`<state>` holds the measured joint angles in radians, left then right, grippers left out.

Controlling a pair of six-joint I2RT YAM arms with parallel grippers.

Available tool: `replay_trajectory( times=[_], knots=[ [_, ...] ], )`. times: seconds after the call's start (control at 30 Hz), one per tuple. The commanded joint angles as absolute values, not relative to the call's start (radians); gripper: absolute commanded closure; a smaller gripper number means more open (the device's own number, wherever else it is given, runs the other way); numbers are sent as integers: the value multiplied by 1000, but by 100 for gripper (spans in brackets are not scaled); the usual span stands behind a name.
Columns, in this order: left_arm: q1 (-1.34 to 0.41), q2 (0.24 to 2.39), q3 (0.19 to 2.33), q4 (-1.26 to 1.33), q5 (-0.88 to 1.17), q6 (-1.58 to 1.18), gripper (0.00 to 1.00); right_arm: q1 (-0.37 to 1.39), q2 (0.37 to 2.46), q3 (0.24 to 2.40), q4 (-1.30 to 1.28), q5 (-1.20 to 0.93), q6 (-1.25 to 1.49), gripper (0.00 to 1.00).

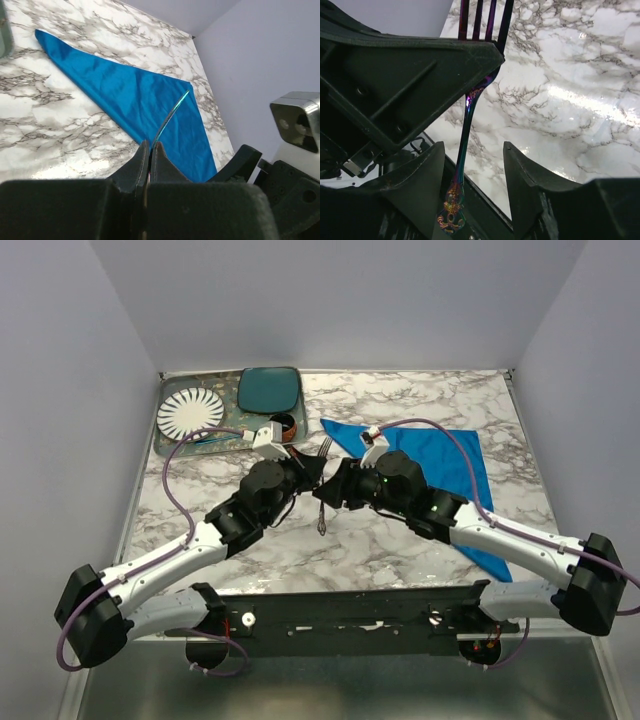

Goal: Fold the napkin, place the utensils inside, and roll it up
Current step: Pass the utensil from the left arm to the right, then place the utensil onto the napkin

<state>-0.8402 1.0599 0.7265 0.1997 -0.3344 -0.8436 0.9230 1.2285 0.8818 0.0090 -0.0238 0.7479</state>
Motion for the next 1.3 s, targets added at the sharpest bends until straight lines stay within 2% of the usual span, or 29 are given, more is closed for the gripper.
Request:
replay_trajectory(
  times=[0.0, 0.03, 0.07, 0.1, 0.3, 0.33, 0.37, 0.43, 0.5, 0.53, 0.57, 0.63, 0.7, 0.77, 0.87, 0.9, 0.97, 1.0, 1.1, 1.2, 1.27],
  knots=[
    [-851, 1026, 709, 218, -451, -838, 100, 953, 1264, 962, 6, 83, 709, 47],
    [-853, 1025, 712, 201, -457, -836, 100, 954, 1282, 969, 3, 78, 694, 50],
    [-853, 1022, 709, 196, -466, -835, 100, 954, 1293, 982, -23, 66, 687, 59],
    [-853, 1017, 707, 195, -469, -830, 100, 956, 1307, 1000, -41, 61, 681, 64],
    [-853, 988, 693, 184, -489, -819, 100, 956, 1351, 1061, -90, 38, 652, 68],
    [-851, 985, 693, 178, -492, -818, 100, 956, 1358, 1068, -97, 34, 649, 72],
    [-853, 983, 692, 175, -495, -818, 100, 956, 1361, 1075, -101, 29, 647, 85],
    [-851, 979, 692, 176, -500, -818, 100, 956, 1368, 1081, -121, 31, 653, 91],
    [-851, 980, 693, 175, -505, -821, 100, 956, 1373, 1080, -124, 21, 655, 91],
    [-851, 983, 696, 173, -509, -819, 100, 956, 1373, 1078, -126, 18, 653, 86],
    [-853, 986, 698, 172, -511, -819, 100, 957, 1374, 1078, -129, 18, 652, 75],
    [-853, 994, 703, 170, -511, -821, 100, 957, 1370, 1080, -143, 17, 641, 76],
    [-851, 1000, 706, 169, -509, -822, 100, 956, 1368, 1083, -153, 18, 634, 80],
    [-851, 1006, 712, 166, -506, -818, 100, 957, 1367, 1086, -163, 12, 614, 99],
    [-850, 1022, 756, 85, -532, -799, 100, 956, 1352, 1074, -169, 20, 583, 99],
    [-847, 1025, 773, 43, -540, -804, 80, 954, 1345, 1065, -169, 35, 562, 99],
    [-833, 1017, 796, 2, -534, -763, 56, 934, 1329, 1034, -184, 52, 458, 99],
    [-819, 1000, 804, -33, -526, -750, 34, 921, 1324, 1022, -190, 46, 412, 99],
    [-775, 976, 848, -159, -500, -738, 16, 804, 1325, 1017, -319, 51, 269, 99],
    [-730, 937, 861, -248, -453, -730, 14, 622, 1341, 1008, -390, -53, 82, 99],
    [-675, 914, 833, -235, -344, -713, 14, 520, 1371, 1012, -432, -96, -118, 99]
  ],
)
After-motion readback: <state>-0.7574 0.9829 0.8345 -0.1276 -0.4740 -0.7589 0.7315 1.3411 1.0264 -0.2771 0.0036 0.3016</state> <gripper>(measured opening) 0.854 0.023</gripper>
